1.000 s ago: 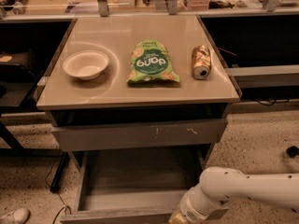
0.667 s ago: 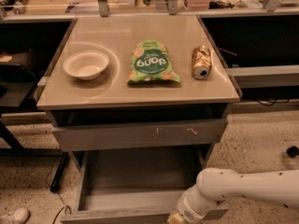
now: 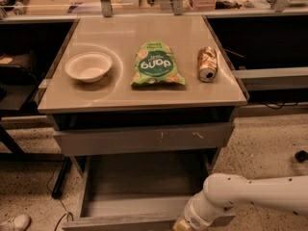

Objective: Close middle drawer

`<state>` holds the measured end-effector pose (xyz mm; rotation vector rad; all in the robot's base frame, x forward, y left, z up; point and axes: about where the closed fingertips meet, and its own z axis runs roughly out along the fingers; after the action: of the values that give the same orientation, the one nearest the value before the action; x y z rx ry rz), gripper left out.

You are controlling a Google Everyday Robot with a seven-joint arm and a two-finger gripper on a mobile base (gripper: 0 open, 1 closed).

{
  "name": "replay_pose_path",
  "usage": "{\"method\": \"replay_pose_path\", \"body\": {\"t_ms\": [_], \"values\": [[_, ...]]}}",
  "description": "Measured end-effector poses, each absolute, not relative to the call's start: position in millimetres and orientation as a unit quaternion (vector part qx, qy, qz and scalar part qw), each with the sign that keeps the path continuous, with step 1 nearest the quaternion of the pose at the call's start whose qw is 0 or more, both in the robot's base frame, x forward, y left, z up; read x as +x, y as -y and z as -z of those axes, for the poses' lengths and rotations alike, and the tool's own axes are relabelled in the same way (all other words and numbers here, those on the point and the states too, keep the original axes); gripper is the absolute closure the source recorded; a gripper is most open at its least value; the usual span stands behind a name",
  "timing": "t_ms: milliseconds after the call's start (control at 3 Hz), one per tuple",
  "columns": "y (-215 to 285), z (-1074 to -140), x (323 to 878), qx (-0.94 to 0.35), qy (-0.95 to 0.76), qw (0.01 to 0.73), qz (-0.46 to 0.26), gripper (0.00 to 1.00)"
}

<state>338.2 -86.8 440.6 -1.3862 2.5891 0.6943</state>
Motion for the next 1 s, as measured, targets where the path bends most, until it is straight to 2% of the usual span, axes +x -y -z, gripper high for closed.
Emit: {"method": "replay_pose_path", "body": {"t_ms": [667, 1000], "values": [[86.7, -440.6, 338.2, -0.458, -0.856, 0.062, -0.23, 0.12], [86.7, -440.6, 338.2, -0.458, -0.856, 0.062, -0.23, 0.0]]}}
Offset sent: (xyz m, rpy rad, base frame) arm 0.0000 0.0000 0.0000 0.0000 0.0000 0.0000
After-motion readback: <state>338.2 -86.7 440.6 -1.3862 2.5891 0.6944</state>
